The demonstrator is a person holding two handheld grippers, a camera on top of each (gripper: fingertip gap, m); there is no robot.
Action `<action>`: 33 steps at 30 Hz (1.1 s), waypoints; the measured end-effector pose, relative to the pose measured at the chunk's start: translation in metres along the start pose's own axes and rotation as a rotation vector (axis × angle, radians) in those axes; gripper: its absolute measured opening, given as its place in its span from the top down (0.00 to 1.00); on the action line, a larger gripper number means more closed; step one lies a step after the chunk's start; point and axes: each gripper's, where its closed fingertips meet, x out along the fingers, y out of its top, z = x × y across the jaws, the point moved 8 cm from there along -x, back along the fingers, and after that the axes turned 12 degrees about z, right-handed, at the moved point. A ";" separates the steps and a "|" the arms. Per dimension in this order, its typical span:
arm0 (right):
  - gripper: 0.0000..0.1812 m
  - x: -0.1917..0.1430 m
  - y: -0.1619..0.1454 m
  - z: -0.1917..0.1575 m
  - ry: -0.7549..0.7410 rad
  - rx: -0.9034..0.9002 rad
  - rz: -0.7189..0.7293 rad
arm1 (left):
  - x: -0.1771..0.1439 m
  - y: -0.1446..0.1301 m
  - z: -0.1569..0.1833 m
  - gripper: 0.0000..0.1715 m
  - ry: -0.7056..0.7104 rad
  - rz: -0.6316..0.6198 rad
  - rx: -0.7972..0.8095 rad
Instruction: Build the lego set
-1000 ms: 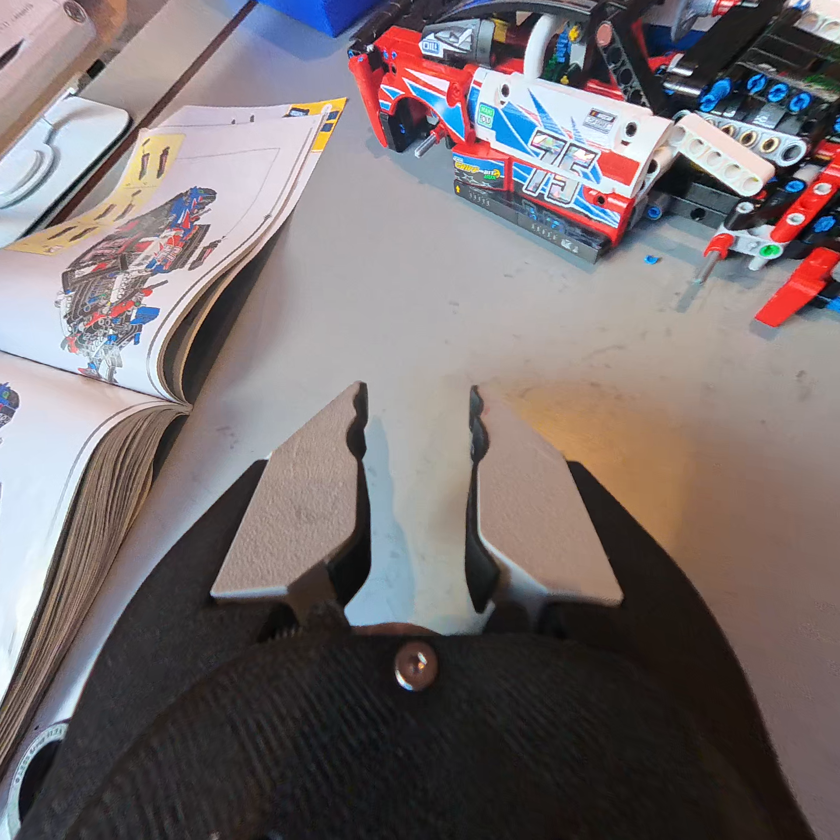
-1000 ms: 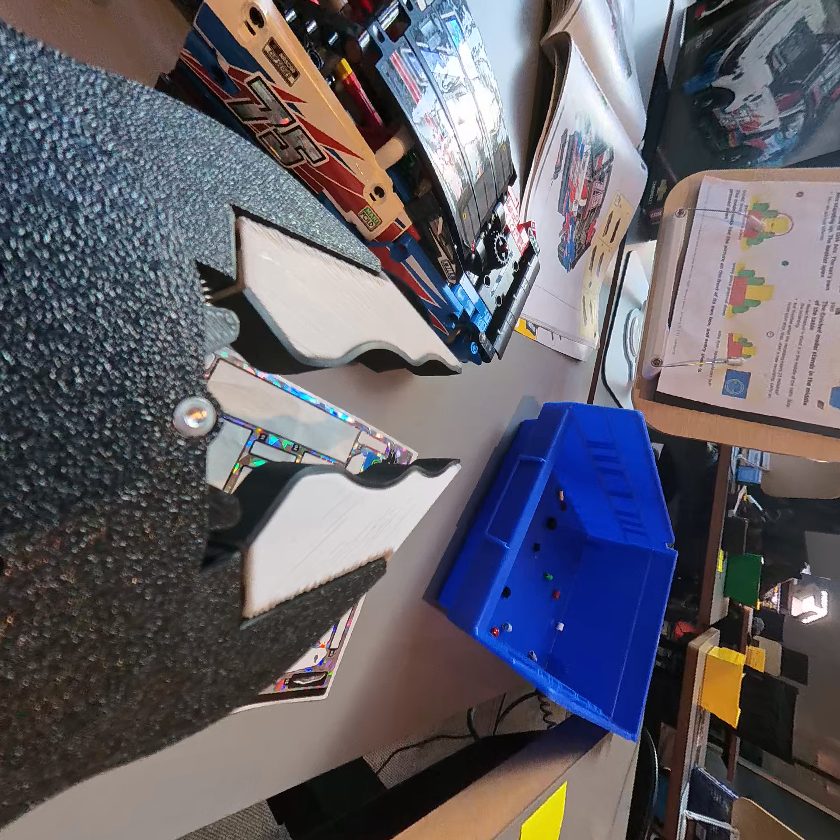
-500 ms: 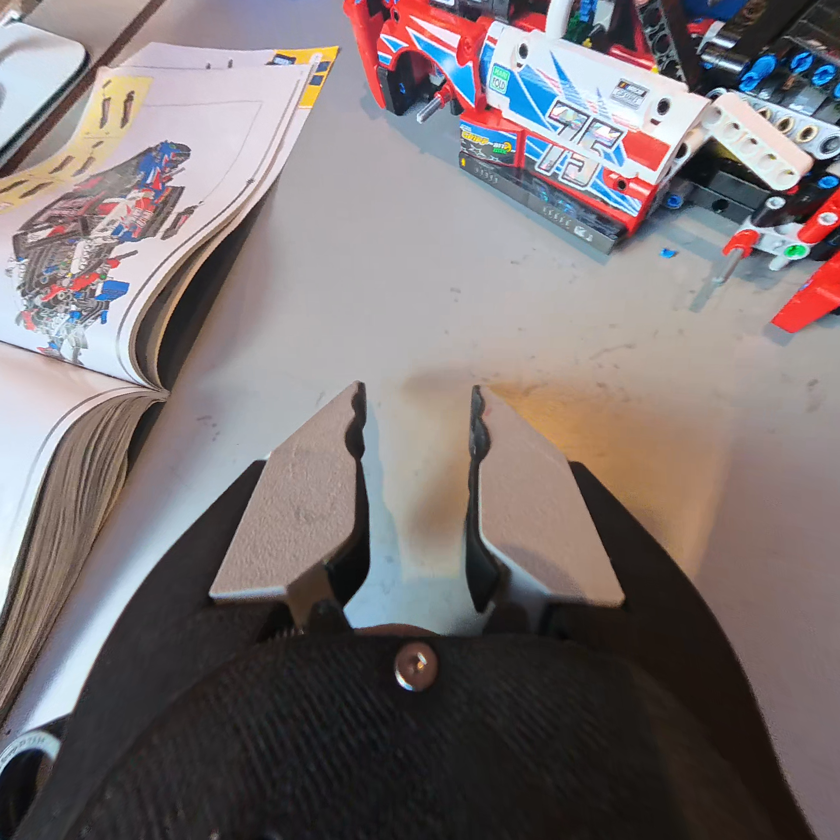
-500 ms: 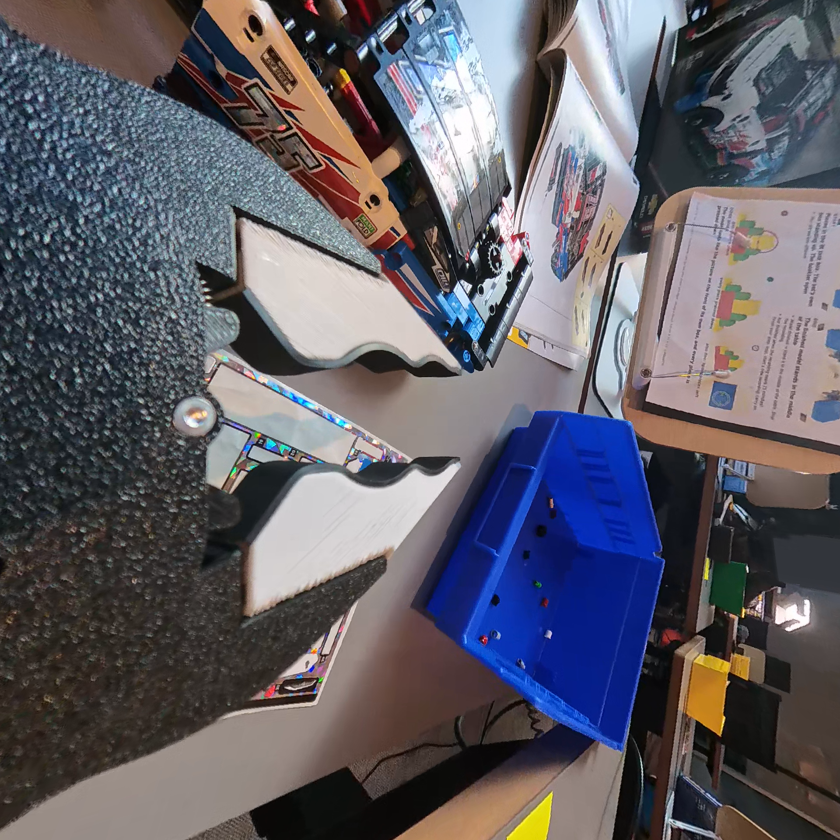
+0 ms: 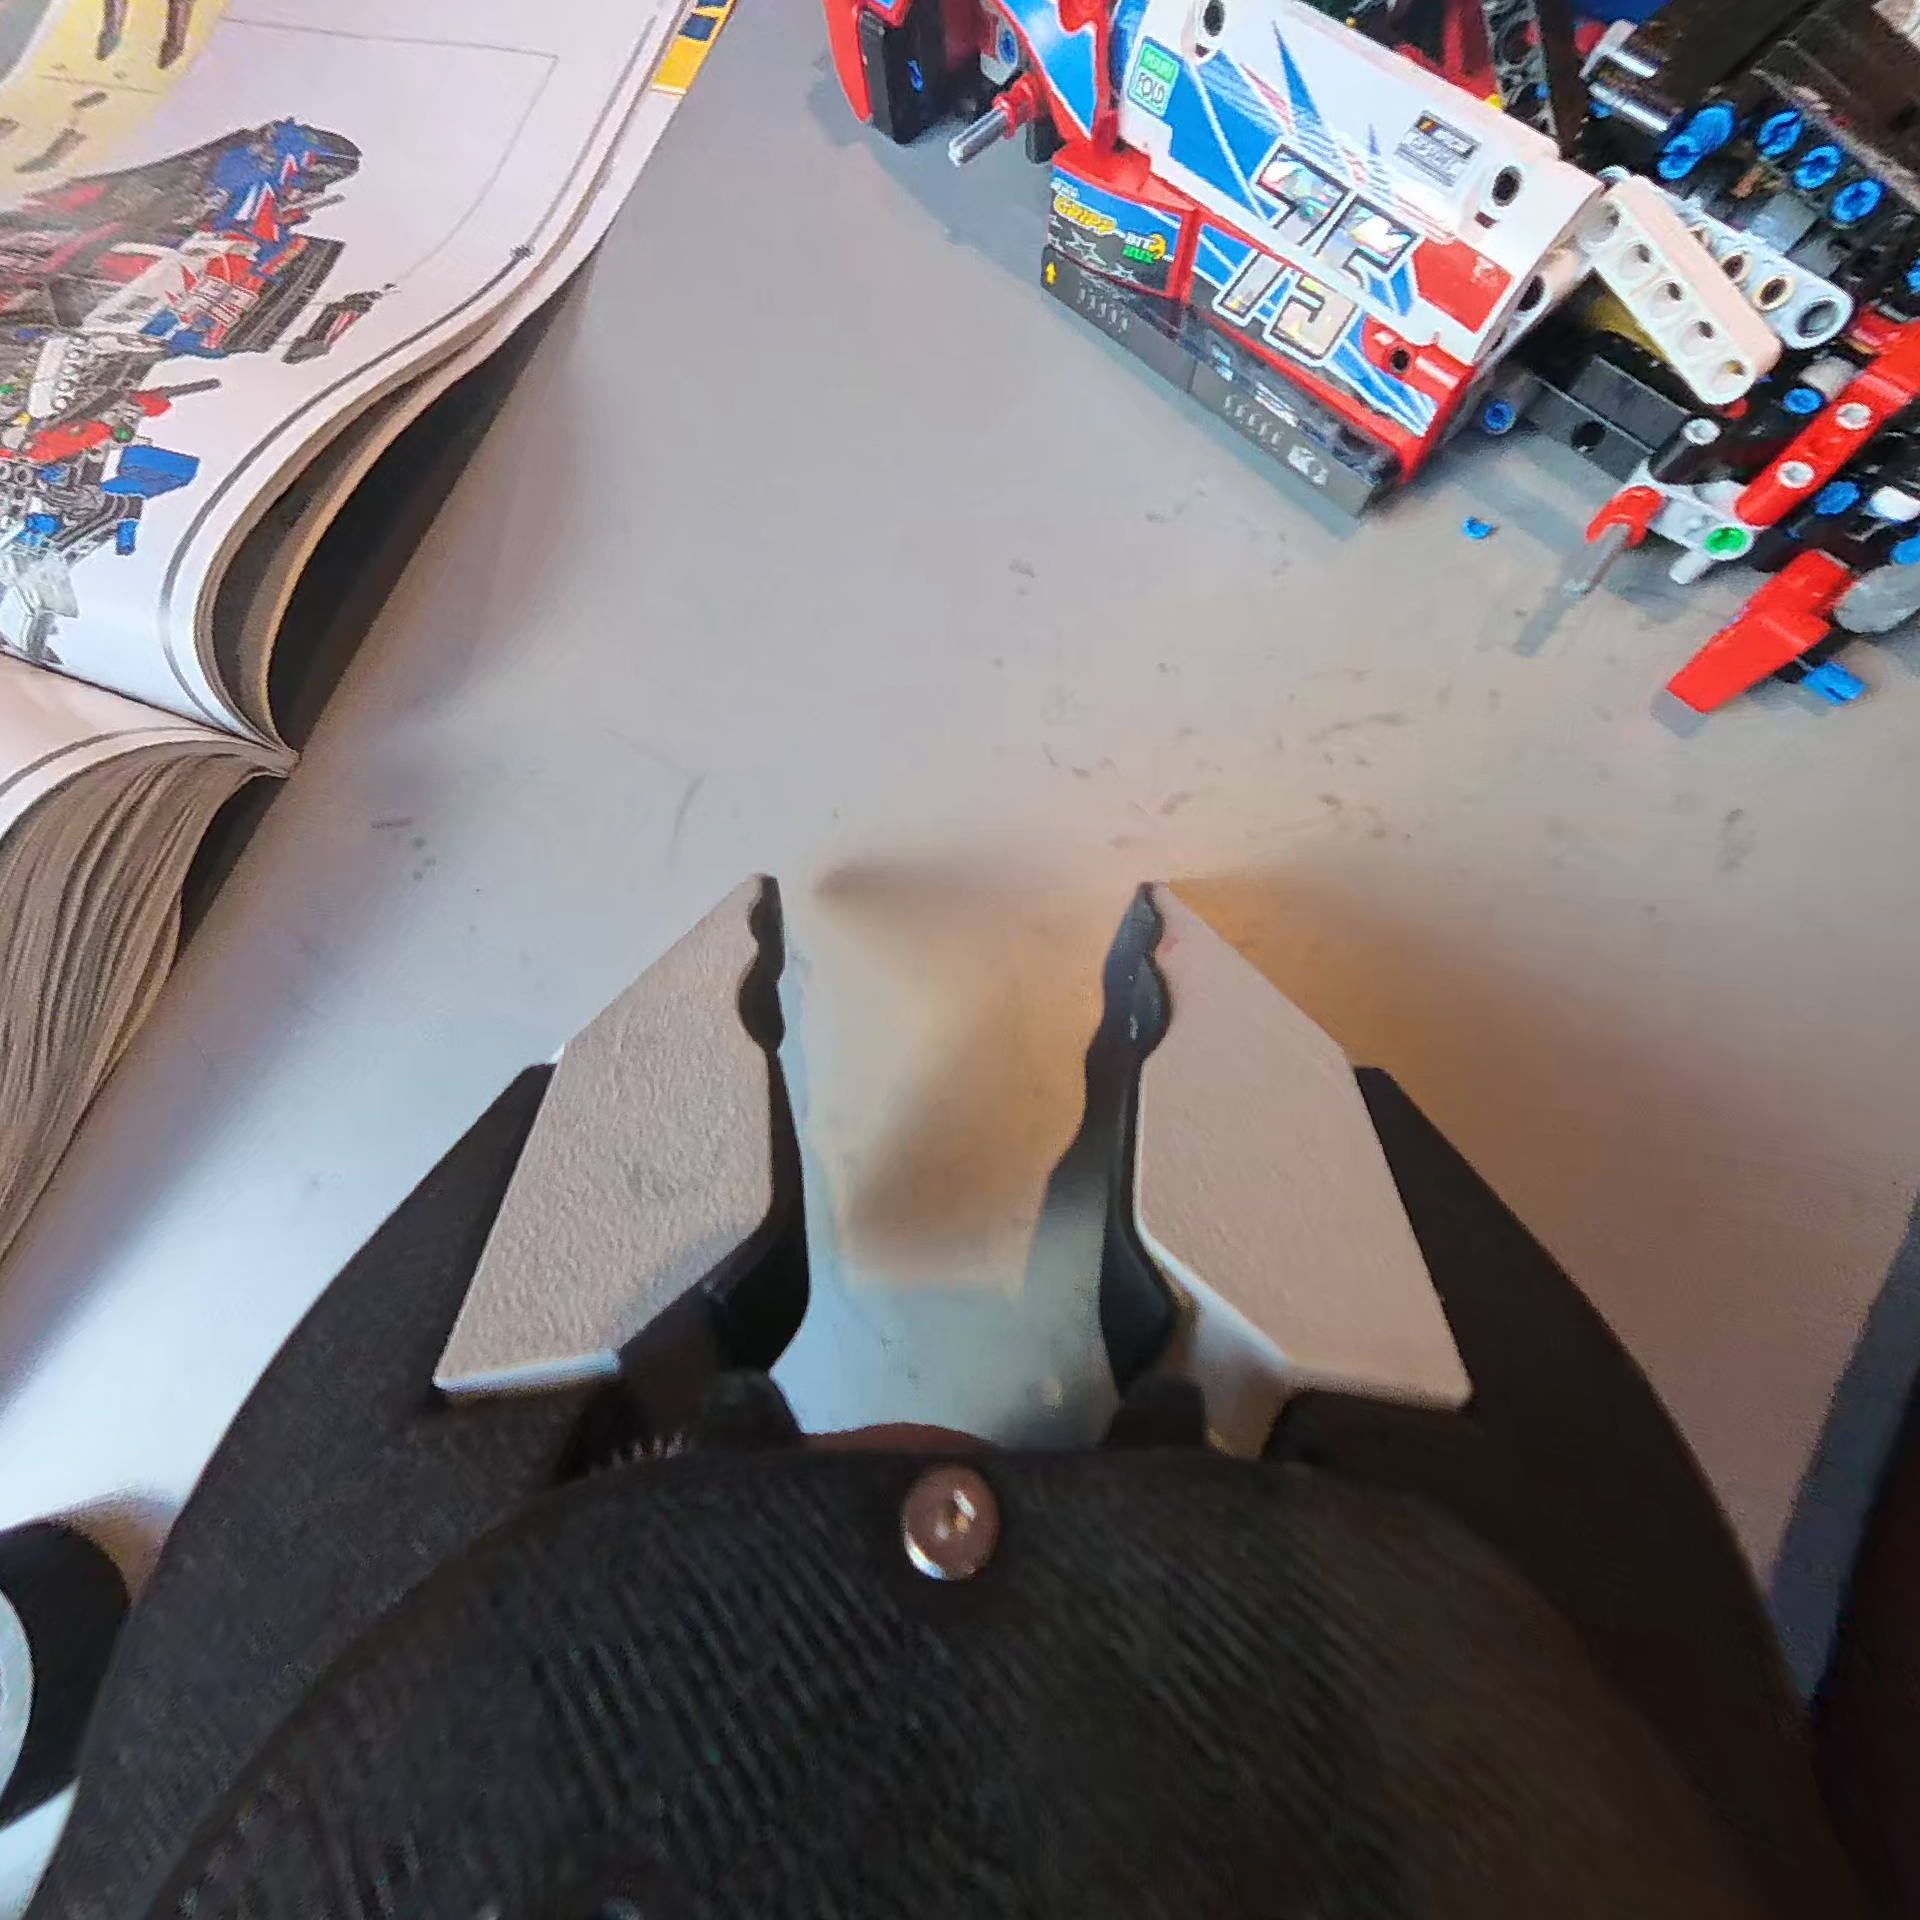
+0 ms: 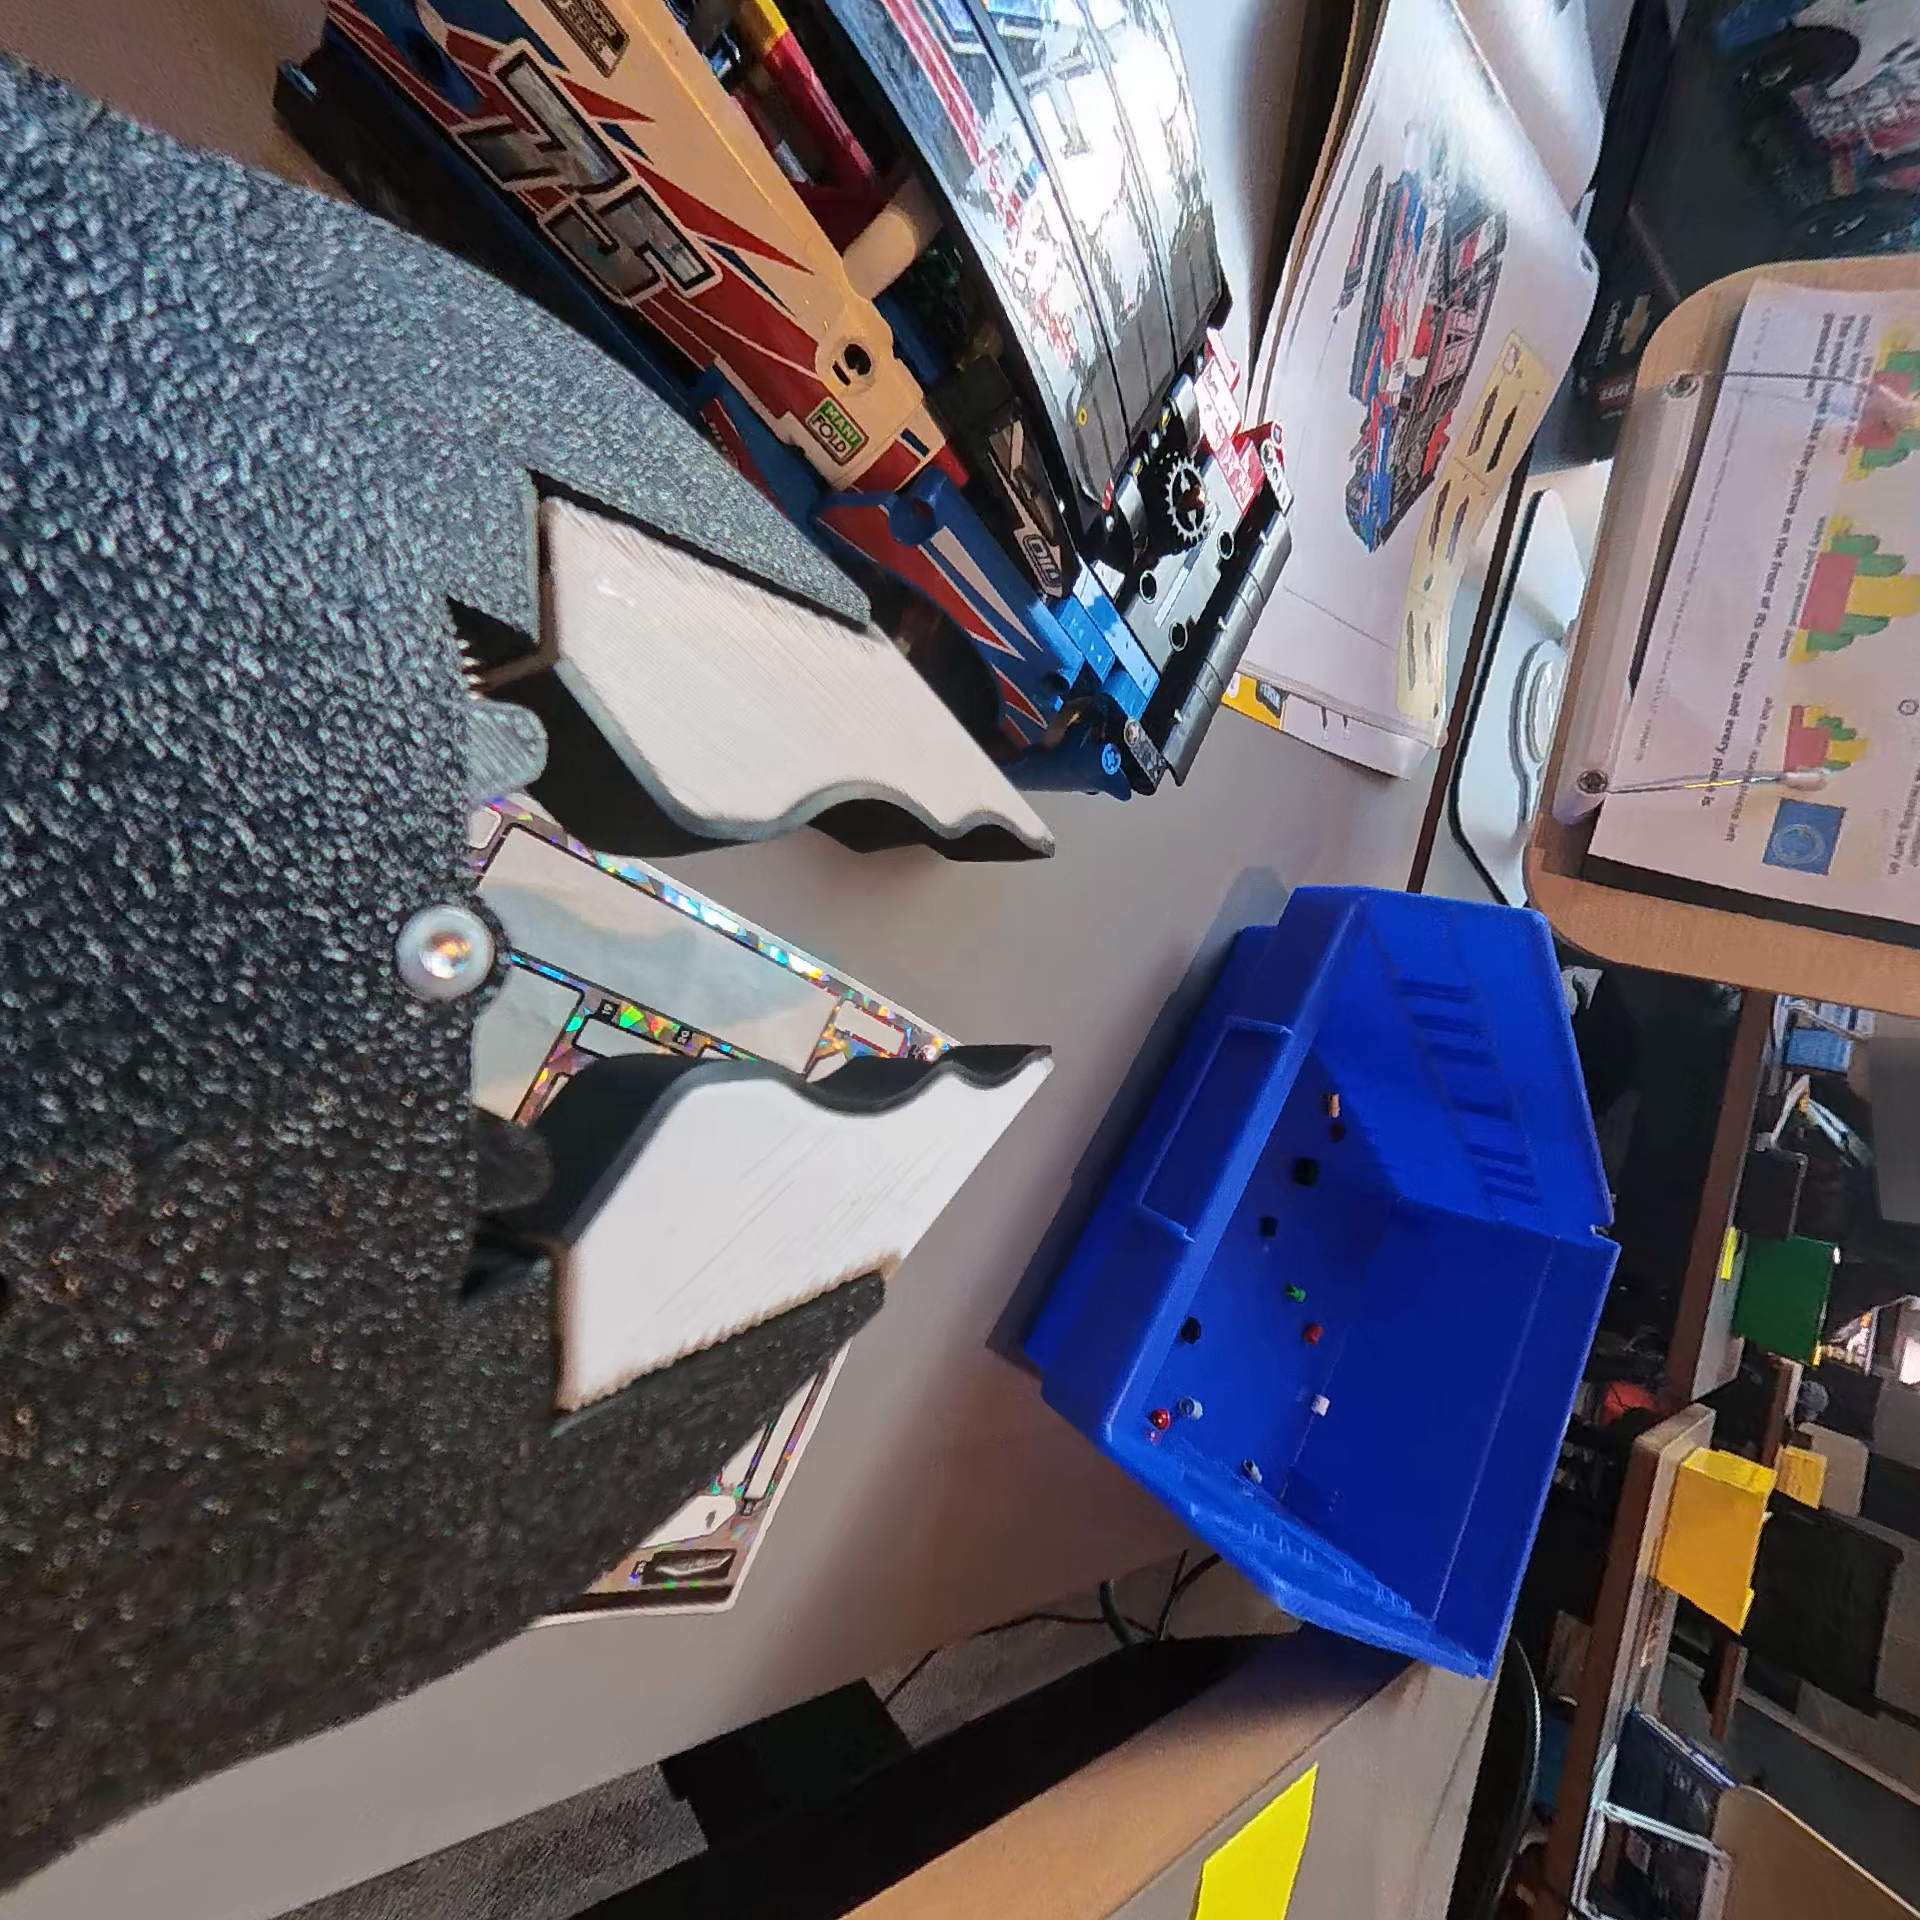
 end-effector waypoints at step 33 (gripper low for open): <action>0.82 0.004 -0.001 -0.004 -0.029 -0.068 -0.023 | -0.003 -0.004 0.000 0.59 -0.051 -0.019 -0.053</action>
